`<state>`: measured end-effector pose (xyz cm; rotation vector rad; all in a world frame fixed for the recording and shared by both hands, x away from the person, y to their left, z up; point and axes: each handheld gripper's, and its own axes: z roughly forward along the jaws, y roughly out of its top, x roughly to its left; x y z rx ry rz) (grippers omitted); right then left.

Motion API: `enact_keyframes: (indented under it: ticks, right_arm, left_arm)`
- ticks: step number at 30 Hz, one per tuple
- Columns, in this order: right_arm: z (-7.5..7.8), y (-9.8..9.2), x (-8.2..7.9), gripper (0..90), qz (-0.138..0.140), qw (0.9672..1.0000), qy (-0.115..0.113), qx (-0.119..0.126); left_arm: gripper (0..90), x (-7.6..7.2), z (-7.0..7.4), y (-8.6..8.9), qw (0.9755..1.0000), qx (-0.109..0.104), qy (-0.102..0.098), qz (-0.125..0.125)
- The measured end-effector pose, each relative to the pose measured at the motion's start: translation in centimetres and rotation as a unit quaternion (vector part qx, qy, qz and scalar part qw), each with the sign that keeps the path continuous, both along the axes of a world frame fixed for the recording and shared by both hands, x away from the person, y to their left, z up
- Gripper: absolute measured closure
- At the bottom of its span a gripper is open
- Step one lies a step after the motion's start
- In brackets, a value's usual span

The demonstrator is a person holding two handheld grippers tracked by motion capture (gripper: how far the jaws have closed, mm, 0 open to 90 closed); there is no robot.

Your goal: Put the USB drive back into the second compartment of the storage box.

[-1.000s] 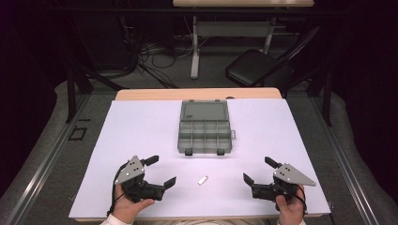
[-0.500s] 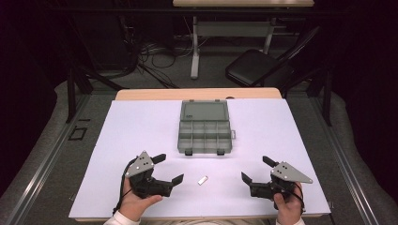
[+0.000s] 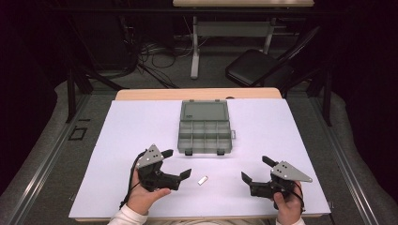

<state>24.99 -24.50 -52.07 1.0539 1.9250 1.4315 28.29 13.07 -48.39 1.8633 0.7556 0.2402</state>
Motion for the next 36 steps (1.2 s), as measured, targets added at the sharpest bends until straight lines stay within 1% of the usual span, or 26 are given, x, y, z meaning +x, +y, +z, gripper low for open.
enact_keyframes:
  ticks: [2, 4, 5, 7, 9, 13, 14, 16, 17, 19, 25, 28, 36]
  right_arm:
    - [0.0, 0.0, 0.1, 4.4, 0.001, 1.0, 0.0, 0.0]
    - [-0.1, 0.0, 0.1, 4.4, 0.001, 1.0, 0.0, 0.0]
    - [-0.1, 0.1, 0.1, 4.5, 0.002, 1.0, 0.001, -0.001]
    - [-0.1, 0.0, 0.1, 4.6, 0.002, 1.0, 0.001, 0.0]
    - [-0.1, 0.0, 0.1, 4.6, 0.003, 1.0, 0.002, 0.0]
    - [-0.1, 0.1, 0.1, 5.0, 0.003, 1.0, 0.004, 0.001]
    - [-0.1, 0.1, 0.1, 5.1, 0.003, 1.0, 0.006, 0.0]
    - [-0.1, 0.1, 0.1, 5.3, 0.004, 1.0, 0.005, 0.0]
    - [-0.1, 0.1, 0.1, 5.4, 0.004, 1.0, 0.005, 0.0]
    - [-0.1, 0.1, 0.1, 5.6, 0.004, 1.0, 0.005, -0.001]
    - [-0.1, 0.0, 0.1, 5.9, 0.004, 1.0, 0.007, 0.0]
    - [-0.1, 0.0, 0.1, 6.0, 0.005, 1.0, 0.007, -0.001]
    - [-0.1, 0.0, 0.1, 6.2, 0.004, 1.0, 0.006, 0.0]
  left_arm:
    - [3.3, 0.2, 0.0, -0.2, 1.0, 0.001, 0.001, -0.002]
    - [3.3, 0.3, 0.1, -0.5, 1.0, 0.005, 0.003, -0.001]
    - [3.3, 0.3, 0.1, -0.7, 0.9999, 0.01, 0.005, -0.002]
    - [3.3, 0.4, 0.2, -1.0, 0.9999, 0.012, 0.006, -0.001]
    - [3.4, 0.4, 0.2, -1.1, 0.9999, 0.012, 0.007, -0.002]
    - [4.5, 0.6, 0.3, -1.6, 0.9998, 0.018, 0.006, -0.001]
    - [4.5, 0.7, 0.3, -1.8, 0.9999, 0.015, 0.008, 0.0]
    - [4.5, 0.8, 0.3, -2.2, 0.9998, 0.015, 0.008, -0.004]
    - [4.7, 0.8, 0.3, -2.3, 0.9998, 0.019, 0.009, -0.005]
    - [5.5, 0.8, 0.2, -2.6, 0.9998, 0.018, 0.01, -0.007]
    - [6.8, 0.9, 0.0, -2.9, 0.9996, 0.023, 0.012, -0.012]
    - [9.4, 0.8, -0.1, -3.0, 0.9995, 0.026, 0.012, -0.015]
    - [10.9, 0.6, -0.5, -2.9, 0.9993, 0.034, 0.009, -0.012]
